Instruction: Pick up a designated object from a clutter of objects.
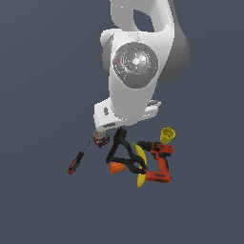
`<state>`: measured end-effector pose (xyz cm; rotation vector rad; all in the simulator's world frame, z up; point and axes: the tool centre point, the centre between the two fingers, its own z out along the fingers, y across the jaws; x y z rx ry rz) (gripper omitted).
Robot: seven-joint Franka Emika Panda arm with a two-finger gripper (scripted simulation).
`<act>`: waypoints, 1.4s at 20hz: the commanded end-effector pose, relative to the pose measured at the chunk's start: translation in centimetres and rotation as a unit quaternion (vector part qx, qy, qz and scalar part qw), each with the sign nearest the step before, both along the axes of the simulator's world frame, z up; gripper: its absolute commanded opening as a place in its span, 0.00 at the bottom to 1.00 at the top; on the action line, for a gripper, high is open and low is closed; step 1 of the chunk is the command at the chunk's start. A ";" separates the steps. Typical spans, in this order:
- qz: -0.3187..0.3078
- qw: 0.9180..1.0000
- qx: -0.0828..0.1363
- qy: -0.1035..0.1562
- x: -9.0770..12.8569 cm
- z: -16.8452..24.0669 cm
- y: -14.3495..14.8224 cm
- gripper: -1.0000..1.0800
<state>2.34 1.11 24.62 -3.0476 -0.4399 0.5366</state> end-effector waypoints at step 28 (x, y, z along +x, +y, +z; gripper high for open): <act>0.203 0.943 0.030 0.264 2.7 -9.5 0.8 0.62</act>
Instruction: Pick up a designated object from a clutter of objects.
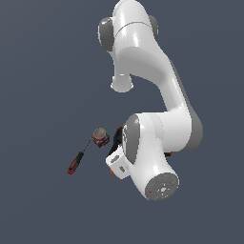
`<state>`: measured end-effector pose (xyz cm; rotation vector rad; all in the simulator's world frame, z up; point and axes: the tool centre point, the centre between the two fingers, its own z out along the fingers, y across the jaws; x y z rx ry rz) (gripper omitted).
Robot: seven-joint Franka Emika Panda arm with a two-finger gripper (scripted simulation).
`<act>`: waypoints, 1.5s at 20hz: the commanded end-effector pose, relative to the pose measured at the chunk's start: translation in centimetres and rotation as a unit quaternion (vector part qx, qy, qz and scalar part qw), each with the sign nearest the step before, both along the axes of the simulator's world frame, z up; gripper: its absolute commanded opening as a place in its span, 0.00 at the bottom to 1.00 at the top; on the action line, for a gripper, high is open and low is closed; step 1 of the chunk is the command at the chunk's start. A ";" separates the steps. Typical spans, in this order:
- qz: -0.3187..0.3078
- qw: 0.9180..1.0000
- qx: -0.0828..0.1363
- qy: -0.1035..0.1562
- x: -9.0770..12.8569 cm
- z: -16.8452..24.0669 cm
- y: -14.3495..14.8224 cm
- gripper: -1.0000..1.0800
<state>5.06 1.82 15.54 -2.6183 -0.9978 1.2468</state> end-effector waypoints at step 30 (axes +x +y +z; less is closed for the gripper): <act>0.085 0.991 0.011 0.106 -0.3 -3.9 0.7 0.00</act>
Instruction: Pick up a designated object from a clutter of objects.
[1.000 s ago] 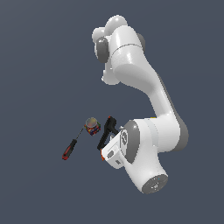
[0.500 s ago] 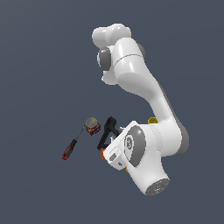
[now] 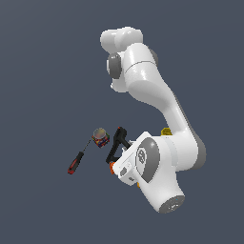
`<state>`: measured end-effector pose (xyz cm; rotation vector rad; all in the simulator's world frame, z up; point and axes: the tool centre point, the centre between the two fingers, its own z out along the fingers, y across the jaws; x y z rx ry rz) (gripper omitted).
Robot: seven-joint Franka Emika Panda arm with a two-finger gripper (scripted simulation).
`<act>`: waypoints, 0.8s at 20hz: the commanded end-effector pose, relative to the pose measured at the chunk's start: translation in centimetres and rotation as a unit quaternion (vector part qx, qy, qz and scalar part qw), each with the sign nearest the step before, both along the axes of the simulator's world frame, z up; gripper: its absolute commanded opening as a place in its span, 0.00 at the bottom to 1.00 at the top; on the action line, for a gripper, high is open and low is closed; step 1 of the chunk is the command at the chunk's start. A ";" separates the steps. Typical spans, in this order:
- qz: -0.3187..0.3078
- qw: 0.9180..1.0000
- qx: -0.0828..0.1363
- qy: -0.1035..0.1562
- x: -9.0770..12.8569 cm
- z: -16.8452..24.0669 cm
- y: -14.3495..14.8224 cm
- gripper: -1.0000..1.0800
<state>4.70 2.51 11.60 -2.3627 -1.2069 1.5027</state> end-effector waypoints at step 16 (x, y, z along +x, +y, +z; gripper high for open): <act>0.005 1.000 0.002 -0.017 0.6 1.8 0.2 0.00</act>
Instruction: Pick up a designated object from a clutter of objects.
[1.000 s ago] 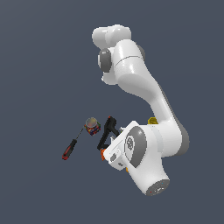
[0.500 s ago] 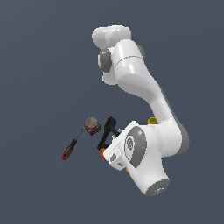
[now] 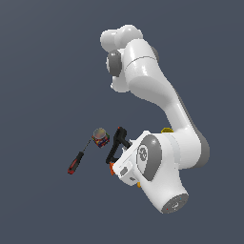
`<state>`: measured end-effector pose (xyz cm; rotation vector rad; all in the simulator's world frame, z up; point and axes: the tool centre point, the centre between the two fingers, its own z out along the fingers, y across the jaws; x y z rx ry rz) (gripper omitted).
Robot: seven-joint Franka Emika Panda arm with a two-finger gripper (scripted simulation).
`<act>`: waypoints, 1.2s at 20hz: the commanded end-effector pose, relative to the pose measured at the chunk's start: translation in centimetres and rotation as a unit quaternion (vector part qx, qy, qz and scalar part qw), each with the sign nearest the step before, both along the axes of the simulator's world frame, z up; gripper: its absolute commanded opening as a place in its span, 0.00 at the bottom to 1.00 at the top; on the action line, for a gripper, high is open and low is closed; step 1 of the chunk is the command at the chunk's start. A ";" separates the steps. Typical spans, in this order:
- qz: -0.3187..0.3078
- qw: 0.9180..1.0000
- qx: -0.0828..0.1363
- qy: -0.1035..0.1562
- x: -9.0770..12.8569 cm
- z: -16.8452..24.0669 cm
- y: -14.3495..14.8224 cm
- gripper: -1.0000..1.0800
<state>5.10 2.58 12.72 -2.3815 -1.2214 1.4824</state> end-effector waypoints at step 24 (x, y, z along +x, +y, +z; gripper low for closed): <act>0.060 0.975 0.019 -0.211 2.8 23.5 2.2 0.00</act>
